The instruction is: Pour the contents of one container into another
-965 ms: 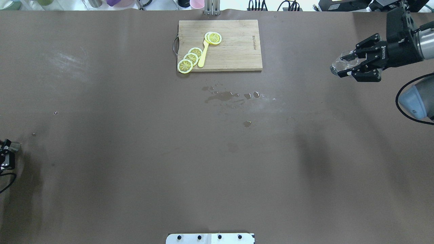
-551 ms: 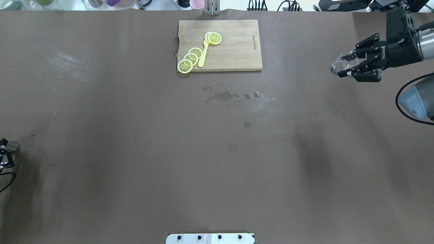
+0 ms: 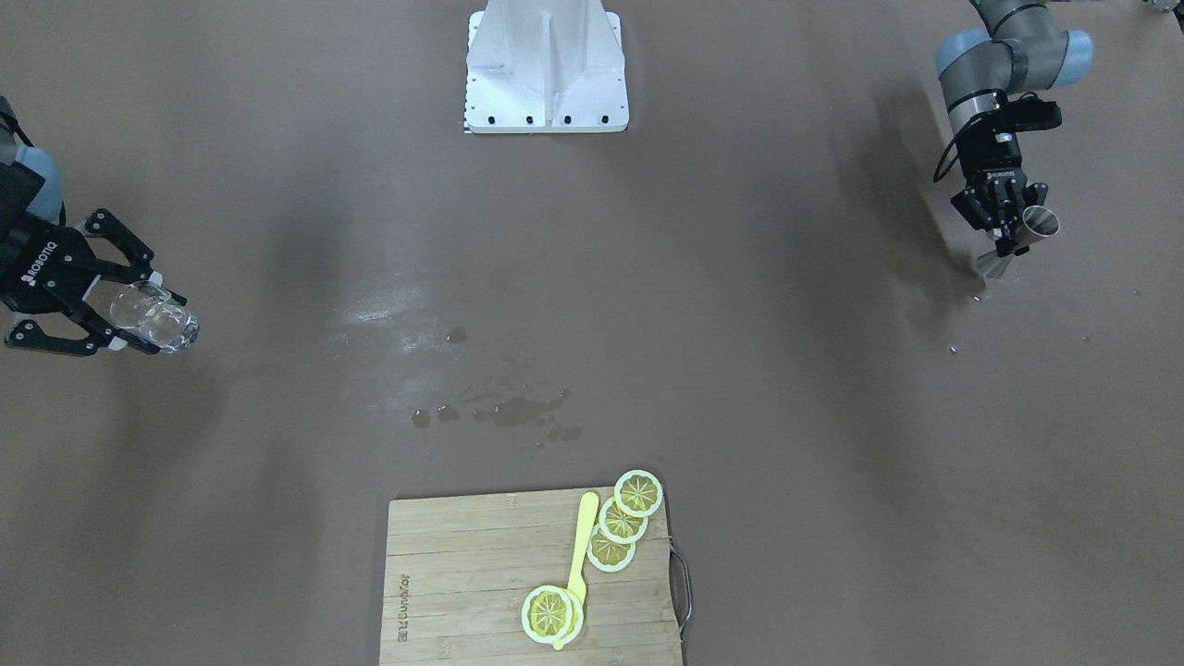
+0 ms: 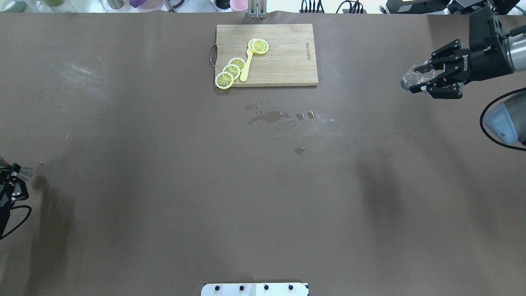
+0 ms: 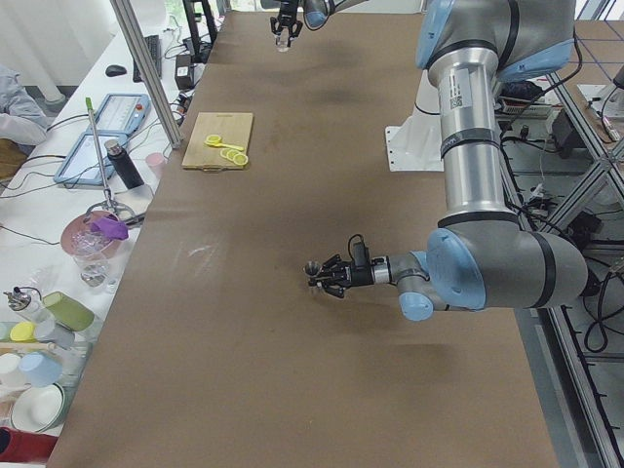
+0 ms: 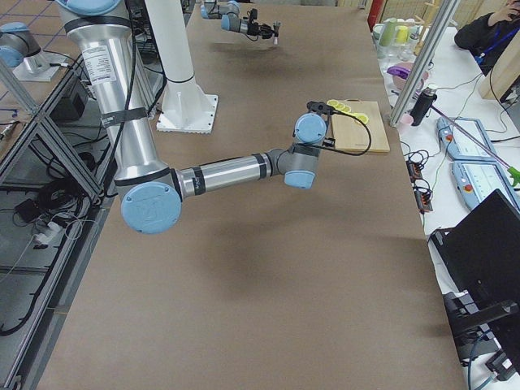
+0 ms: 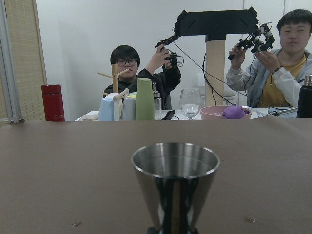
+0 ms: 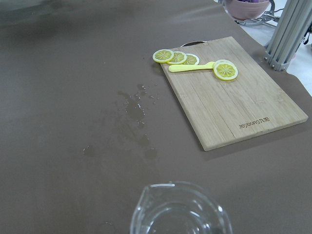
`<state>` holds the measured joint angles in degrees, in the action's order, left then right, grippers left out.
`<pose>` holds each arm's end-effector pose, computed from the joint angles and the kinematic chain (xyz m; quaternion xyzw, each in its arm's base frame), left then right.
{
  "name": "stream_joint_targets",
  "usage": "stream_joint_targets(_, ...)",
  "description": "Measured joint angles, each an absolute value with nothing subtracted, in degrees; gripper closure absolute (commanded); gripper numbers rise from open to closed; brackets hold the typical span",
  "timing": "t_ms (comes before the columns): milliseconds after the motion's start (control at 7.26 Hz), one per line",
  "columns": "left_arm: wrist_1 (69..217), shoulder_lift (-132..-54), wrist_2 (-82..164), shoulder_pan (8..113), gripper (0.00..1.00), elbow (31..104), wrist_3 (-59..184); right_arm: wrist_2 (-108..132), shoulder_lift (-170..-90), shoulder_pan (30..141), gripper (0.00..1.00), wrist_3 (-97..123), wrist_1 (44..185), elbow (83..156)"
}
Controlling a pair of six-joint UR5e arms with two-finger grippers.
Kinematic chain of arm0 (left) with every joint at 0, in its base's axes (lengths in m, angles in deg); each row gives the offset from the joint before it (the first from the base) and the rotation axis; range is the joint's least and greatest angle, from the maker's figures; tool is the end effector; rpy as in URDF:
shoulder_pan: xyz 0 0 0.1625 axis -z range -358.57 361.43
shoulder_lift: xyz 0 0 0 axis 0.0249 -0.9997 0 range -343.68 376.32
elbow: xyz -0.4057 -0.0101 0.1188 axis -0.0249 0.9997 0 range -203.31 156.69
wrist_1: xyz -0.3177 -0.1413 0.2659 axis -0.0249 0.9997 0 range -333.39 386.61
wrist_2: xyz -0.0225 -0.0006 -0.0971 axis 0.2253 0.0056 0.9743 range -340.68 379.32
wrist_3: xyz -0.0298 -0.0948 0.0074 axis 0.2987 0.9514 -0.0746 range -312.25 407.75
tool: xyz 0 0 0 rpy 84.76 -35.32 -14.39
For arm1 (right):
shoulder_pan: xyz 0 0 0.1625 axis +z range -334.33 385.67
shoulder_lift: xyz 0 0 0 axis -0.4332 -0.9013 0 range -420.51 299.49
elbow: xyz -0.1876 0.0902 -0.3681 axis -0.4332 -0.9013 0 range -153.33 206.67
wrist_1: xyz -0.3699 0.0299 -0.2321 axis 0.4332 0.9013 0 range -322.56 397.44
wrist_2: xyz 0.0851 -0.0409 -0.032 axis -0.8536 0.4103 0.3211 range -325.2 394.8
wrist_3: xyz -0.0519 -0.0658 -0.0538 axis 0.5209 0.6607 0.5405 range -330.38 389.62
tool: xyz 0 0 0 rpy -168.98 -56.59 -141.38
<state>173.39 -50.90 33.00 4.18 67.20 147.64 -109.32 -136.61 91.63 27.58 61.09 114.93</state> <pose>0.3061 -0.2452 0.6733 0.5744 0.2695 -0.2649 0.7261 -0.1908 -0.5568 0.3992 0.4695 -0.4704 -0.4141 0.6220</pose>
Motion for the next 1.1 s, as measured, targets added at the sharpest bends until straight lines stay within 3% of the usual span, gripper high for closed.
stream_joint_targets(413, 171.0, -52.4, 32.7, 4.4, 1.00, 73.5, 146.5, -109.2, -137.1, 91.9, 1.00, 27.5, 66.5, 120.5)
stream_joint_targets(1103, 170.7, -68.1, 33.3, 4.5, 1.00, 76.9, 126.2, -109.6, -138.9, 88.4, 1.00, 25.4, 70.6, 130.3)
